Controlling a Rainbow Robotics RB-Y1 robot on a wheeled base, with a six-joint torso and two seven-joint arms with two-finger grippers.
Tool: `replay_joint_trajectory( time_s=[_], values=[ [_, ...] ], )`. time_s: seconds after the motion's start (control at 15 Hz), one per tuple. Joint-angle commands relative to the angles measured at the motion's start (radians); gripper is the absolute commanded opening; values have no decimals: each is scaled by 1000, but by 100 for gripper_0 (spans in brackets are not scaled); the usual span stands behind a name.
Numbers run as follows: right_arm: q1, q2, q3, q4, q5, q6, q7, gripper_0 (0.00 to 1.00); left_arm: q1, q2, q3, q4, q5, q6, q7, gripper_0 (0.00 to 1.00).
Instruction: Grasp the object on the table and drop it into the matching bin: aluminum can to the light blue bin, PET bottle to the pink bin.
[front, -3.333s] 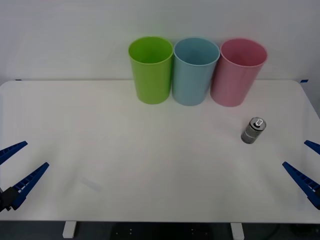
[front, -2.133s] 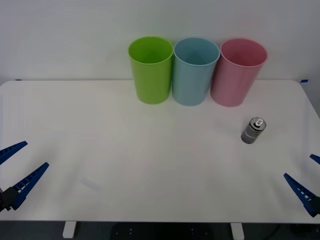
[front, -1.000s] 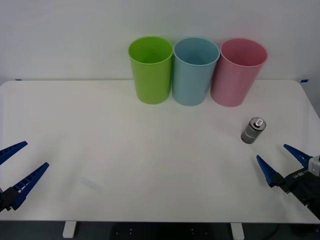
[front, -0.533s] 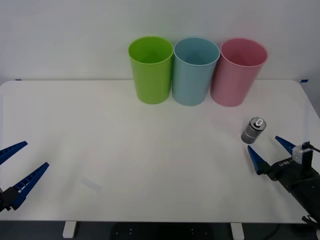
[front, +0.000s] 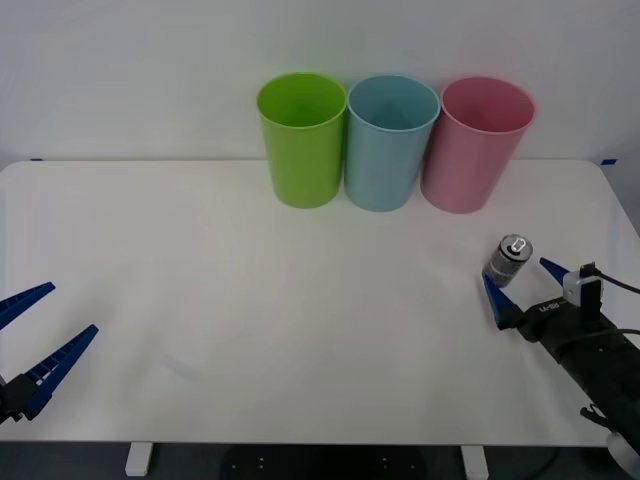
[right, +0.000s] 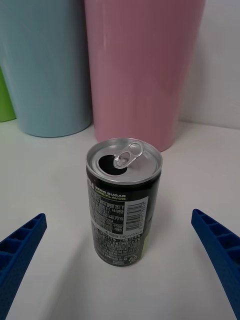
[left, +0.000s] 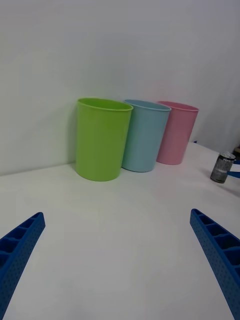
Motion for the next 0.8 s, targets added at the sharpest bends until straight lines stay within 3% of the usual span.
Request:
replay_joint_trajectory(
  time_s=[0.07,0.8],
  values=[
    [-23,0,30,-1,0,60,2,100,0,0,0,0,0,0,0,100],
    [-68,0,111,-1,0,203,2,100,0,0,0,0,0,0,0,100]
  ],
)
